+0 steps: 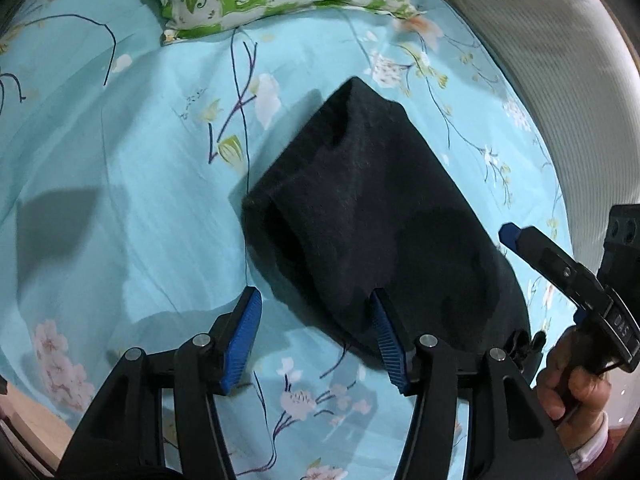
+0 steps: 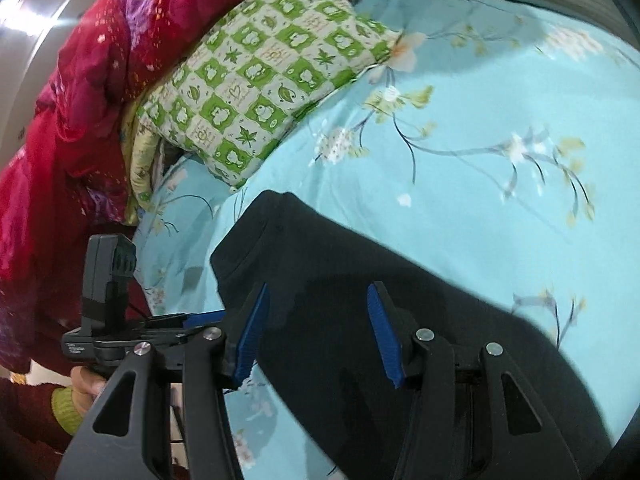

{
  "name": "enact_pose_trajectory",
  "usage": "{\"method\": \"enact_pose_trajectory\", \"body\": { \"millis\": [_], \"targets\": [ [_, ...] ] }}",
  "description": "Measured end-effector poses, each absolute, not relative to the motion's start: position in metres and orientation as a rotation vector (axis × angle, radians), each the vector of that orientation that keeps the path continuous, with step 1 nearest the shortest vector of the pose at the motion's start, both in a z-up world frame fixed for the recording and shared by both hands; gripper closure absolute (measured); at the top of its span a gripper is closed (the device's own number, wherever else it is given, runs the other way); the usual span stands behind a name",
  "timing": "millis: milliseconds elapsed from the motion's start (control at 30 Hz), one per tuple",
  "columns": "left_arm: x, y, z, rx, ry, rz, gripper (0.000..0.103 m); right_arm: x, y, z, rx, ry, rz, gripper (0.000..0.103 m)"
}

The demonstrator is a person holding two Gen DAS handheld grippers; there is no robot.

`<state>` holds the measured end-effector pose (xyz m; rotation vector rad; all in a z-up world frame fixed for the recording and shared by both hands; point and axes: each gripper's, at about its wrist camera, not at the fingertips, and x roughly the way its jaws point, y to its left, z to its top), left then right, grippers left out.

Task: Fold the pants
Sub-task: 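Open both tools and release the folded pants, then grasp the folded pants with the left tool and lift while the right tool grips them too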

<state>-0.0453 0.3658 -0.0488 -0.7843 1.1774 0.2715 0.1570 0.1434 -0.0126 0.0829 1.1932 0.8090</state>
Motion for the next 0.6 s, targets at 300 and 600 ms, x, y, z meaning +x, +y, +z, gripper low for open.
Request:
{"method": "enact_pose_trajectory", "body": {
  "millis": [300, 600],
  "targets": [
    [-0.031, 0.374, -0.062, -0.819, 1.176, 0.25, 0.046, 0.19, 0.185, -0.027, -0.072, 1.224, 0.843, 0.051],
    [-0.03, 0.375, -0.067, -0.817, 1.146, 0.243, 0.049, 0.204, 0.237, -0.053, -0.236, 1.284, 0.917, 0.051]
  ]
}}
